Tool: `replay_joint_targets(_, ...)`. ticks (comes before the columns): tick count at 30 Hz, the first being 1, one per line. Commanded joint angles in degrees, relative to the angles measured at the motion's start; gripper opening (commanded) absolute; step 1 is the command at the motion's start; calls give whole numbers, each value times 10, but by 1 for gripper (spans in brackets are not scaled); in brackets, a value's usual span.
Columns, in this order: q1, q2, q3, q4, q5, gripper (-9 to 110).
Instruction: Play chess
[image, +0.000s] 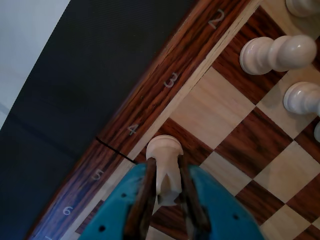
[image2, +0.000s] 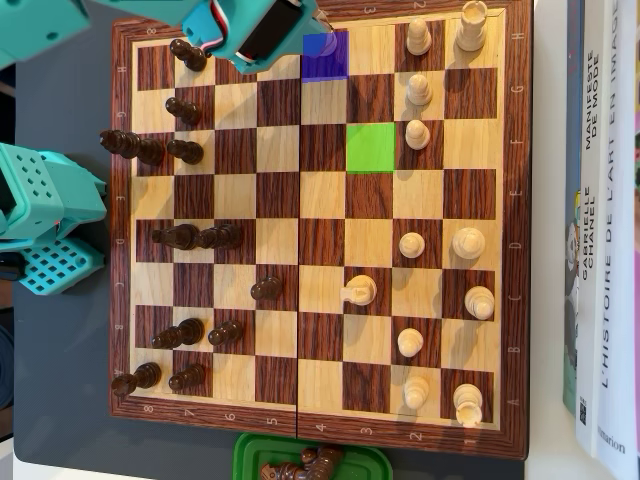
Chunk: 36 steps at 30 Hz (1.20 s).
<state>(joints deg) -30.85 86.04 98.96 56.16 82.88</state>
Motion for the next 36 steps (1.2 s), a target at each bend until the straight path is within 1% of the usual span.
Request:
replay_joint_targets(1, 4, 10, -19, 0, 4, 0)
replay_joint_targets(6, 4, 16, -24, 0, 4, 0)
replay_joint_targets(12, 4, 71, -10, 1, 4, 0)
replay_joint_targets(22, 22, 127, 41, 1, 4, 0)
replay_joint_targets(36, 44, 127, 44, 1, 4, 0)
